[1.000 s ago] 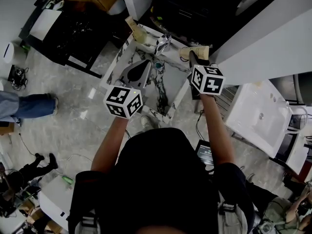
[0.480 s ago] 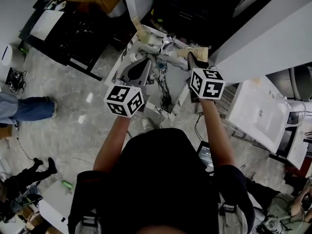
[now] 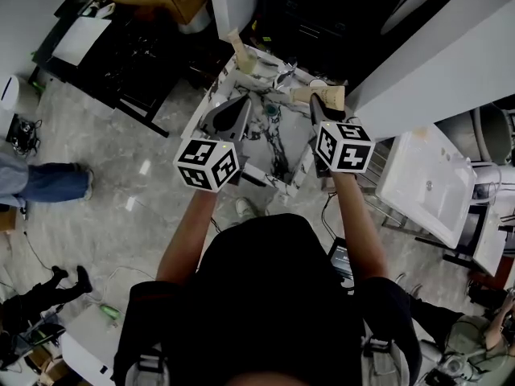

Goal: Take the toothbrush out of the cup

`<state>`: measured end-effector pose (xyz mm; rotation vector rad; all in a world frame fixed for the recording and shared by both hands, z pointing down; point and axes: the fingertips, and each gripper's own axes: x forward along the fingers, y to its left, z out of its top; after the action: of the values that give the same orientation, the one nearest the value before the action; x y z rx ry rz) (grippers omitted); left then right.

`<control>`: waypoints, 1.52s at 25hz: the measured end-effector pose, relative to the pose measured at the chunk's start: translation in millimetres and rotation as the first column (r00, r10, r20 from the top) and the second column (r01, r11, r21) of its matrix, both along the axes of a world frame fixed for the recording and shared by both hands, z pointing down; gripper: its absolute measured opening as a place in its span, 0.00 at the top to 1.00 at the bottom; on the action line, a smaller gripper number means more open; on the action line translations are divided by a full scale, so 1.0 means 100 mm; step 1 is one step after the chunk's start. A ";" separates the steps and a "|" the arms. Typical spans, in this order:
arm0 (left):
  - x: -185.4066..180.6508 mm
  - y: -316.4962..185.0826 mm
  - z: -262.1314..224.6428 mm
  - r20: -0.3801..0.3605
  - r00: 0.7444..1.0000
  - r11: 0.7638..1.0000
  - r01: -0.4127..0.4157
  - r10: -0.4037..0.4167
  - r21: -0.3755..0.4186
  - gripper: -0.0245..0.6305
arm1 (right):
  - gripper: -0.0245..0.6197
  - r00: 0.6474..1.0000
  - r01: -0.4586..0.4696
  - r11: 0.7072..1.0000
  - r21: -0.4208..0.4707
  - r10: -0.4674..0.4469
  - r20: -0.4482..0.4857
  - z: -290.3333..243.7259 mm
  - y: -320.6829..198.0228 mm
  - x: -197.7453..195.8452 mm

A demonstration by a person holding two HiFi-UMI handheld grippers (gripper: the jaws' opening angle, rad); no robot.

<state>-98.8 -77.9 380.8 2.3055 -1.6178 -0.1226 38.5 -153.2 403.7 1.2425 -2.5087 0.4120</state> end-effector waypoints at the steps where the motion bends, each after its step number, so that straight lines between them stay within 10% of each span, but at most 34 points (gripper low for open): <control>1: -0.02 0.03 0.01 -0.004 1.000 1.000 0.002 -0.002 -0.001 0.95 | 0.87 1.000 0.001 1.000 -0.001 -0.001 -0.001 0.00 0.04 -0.01; 38: 0.61 -0.50 -0.03 0.118 0.993 0.999 0.007 -0.003 -0.031 0.95 | 0.87 0.984 0.137 0.990 0.018 -0.138 0.109 -0.08 -0.31 0.21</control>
<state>-37.4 -127.4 378.2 2.3243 -1.6694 0.0378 59.3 -183.7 395.4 1.0682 -2.6730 0.4460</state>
